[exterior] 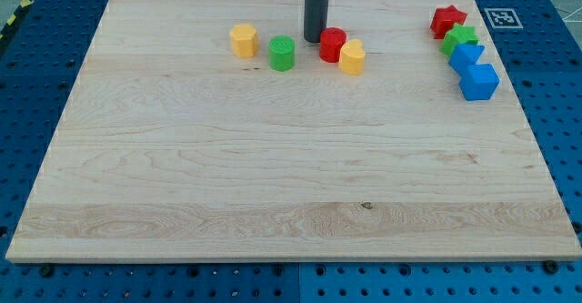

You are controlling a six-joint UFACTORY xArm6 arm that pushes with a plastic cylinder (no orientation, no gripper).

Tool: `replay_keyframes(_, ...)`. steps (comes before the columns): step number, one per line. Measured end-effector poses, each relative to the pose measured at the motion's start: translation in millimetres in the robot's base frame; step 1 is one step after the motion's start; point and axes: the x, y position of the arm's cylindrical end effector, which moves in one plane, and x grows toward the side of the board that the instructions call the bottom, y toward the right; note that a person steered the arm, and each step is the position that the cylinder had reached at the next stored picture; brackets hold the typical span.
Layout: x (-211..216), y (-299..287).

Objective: Slide the red circle along with the yellow heart towards the center right

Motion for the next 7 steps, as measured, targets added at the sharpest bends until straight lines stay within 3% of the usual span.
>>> replay_keyframes(3,40.1,26.5)
replay_keyframes(7,37.3,101.0)
